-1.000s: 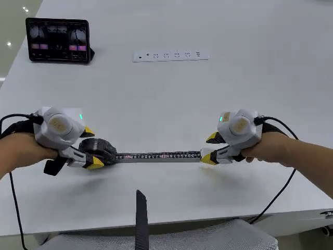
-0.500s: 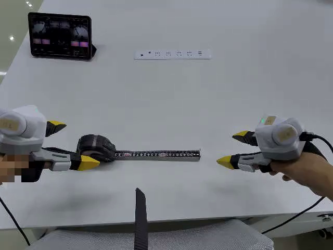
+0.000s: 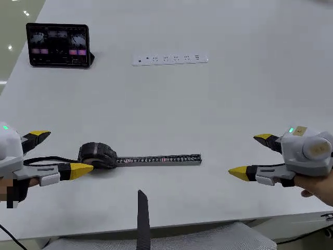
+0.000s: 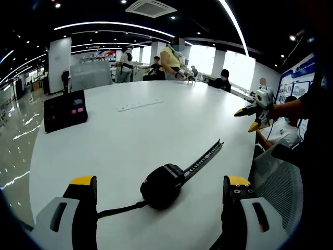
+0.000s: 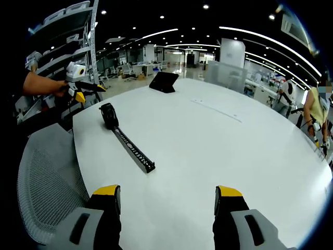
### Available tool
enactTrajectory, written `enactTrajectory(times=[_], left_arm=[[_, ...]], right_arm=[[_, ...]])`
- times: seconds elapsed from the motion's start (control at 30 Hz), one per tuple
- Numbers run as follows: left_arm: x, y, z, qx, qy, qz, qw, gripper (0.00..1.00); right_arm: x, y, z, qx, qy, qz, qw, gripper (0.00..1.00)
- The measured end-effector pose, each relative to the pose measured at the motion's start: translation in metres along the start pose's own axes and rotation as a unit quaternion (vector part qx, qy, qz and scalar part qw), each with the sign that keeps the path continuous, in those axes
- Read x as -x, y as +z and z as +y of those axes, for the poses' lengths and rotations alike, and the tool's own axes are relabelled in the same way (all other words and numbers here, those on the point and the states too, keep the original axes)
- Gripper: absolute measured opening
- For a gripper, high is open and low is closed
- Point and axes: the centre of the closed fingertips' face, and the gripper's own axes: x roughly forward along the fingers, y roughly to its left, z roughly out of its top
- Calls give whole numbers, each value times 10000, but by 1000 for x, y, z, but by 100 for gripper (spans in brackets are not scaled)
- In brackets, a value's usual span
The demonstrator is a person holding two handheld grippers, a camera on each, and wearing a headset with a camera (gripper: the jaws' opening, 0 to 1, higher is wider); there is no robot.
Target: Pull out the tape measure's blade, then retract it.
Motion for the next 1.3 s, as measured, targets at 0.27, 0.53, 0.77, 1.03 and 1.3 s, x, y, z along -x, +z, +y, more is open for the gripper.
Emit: enactTrajectory(times=[0.27, 0.53, 0.77, 1.03, 1.3], left_arm=[[17, -21, 9, -51, 262, -111, 9996, 99], [27, -23, 11, -82, 316, -299, 9990, 99], [31, -30, 11, -104, 285, -204, 9993, 99], [36, -36, 11, -91, 315, -153, 9993, 99], [32, -39, 10, -31, 264, -110, 9996, 99]], right_arm=[[16, -15, 1, -283, -170, -125, 9994, 82], [27, -23, -2, -454, -379, -241, 9980, 90], [33, -31, 3, -561, -340, -258, 9975, 99], [42, -40, 6, -551, -318, -167, 9978, 99], [47, -47, 5, -662, -377, -66, 9971, 99]])
